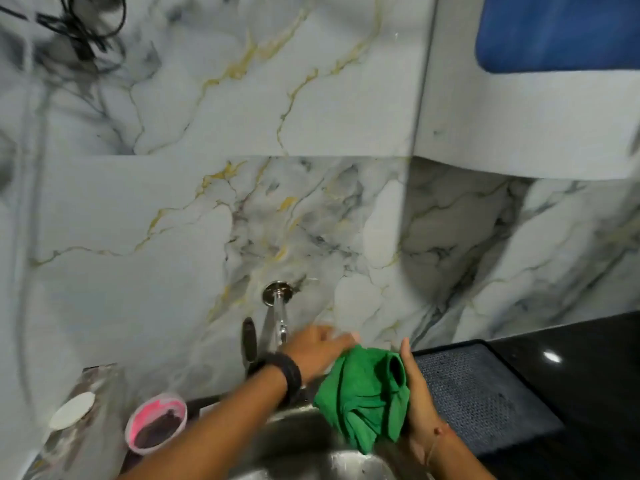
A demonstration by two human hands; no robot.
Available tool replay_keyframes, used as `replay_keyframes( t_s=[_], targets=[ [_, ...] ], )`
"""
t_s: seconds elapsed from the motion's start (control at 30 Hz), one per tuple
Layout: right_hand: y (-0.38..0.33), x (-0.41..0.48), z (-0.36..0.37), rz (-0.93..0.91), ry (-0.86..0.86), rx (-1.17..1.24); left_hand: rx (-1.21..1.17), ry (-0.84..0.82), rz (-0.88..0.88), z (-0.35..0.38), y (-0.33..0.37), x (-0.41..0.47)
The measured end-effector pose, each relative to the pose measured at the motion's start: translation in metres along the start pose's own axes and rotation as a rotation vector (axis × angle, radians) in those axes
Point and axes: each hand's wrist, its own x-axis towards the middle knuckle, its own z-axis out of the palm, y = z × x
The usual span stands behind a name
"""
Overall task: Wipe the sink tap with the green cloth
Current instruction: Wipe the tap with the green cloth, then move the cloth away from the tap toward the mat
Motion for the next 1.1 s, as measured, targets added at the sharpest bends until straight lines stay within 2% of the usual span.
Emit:
replay_keyframes(
  t_s=[0.07,0.17,0.33,0.47,0.67,0.83,0.97,1.1],
  targets=[
    [-0.016,-0.013,-0.008,-0.007,0.025,-0.023,-0.191,-0.097,-0.128,0.039,-0.003,-0.013],
    [-0.035,-0.021,-0.037,-0.013,0.102,-0.098,-0.404,-0.078,-0.232,0.083,-0.005,-0.010],
    [-0.064,-0.034,-0.106,0.121,0.152,-0.228,-0.451,-0.038,-0.309,0.166,0.002,0.027],
    [-0.091,-0.017,-0.186,0.020,0.474,-0.567,-0.485,0.007,-0.307,0.246,0.011,0.079],
    [-0.114,0.049,-0.310,-0.053,0.663,-0.733,-0.619,-0.042,-0.390,0.348,0.003,0.164],
    [-0.113,0.117,-0.379,-0.110,0.693,-0.898,-0.367,-0.005,-0.440,0.393,-0.013,0.230],
    [-0.111,0.148,-0.400,-0.150,0.768,-1.182,-0.071,0.030,-0.409,0.401,-0.014,0.259],
    [-0.102,0.155,-0.419,-0.090,0.835,-1.304,0.136,0.120,-0.392,0.417,-0.015,0.273]
  ],
)
